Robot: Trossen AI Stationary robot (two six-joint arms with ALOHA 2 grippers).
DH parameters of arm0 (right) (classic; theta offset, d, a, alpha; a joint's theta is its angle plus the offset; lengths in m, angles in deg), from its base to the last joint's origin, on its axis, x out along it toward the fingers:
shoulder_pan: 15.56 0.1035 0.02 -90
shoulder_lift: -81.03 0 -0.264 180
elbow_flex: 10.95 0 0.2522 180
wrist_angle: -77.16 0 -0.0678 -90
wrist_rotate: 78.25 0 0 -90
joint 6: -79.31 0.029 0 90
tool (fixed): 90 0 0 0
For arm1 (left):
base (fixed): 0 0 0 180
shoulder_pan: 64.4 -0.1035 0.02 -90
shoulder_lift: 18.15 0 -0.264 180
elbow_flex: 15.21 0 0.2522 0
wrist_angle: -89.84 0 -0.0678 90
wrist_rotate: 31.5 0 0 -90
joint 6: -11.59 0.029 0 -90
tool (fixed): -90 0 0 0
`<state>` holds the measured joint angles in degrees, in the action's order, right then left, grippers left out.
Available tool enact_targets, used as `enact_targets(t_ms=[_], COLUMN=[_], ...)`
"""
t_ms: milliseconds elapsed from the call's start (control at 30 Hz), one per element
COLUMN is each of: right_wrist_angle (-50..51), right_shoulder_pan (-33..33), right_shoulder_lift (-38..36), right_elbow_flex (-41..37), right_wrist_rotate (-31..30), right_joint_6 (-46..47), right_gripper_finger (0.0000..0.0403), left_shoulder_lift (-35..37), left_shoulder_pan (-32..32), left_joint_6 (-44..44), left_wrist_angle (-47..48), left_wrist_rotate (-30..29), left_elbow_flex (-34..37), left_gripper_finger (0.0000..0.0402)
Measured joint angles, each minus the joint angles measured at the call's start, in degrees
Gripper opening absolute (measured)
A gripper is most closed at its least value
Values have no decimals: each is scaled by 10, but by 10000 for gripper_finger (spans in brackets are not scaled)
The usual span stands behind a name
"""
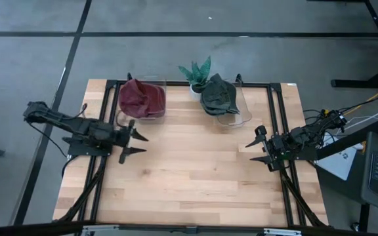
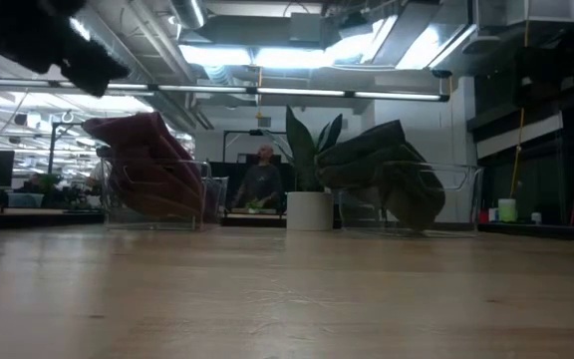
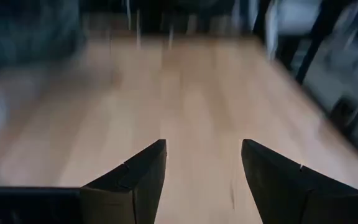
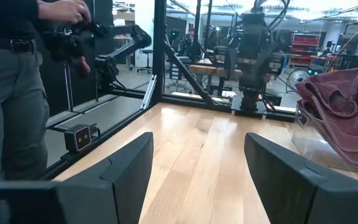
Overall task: Pick & Place hat
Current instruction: Return to Home Position
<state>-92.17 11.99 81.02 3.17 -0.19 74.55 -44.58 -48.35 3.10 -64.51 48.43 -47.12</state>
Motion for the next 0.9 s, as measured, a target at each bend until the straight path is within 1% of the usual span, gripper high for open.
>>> enact_targets(t_ms=[100,233,367,433,533,633,700,767,900], right_wrist_angle=[0,0,0,0,0,0,0,0,0], right_shoulder_pan=[0,0,0,0,0,0,0,0,0], right_shoulder_lift=[0,0,0,0,0,0,0,0,0], right_elbow_flex=[0,0,0,0,0,0,0,0,0], right_wrist_rotate=[0,0,0,0,0,0,0,0,0], right_joint_6=[0,0,0,0,0,0,0,0,0], right_gripper_finger=[252,252,252,252,252,252,252,252,252], left_shoulder_lift=[54,117,165,182,202,227,249,262,264], left_shoulder_pan=[9,11,11,11,11,3,-8,-20,-31], left_joint_6=[45,82,92,100,135,162,161,159,159], left_wrist_angle=[-105,-175,-240,-233,-219,-184,-145,-145,-144], left_wrist_rotate=[-4,-5,-5,-5,-5,-14,-28,-28,-23], left_elbow_flex=[54,118,175,177,177,177,176,177,177], left_gripper_finger=[205,205,205,205,205,205,206,206,205])
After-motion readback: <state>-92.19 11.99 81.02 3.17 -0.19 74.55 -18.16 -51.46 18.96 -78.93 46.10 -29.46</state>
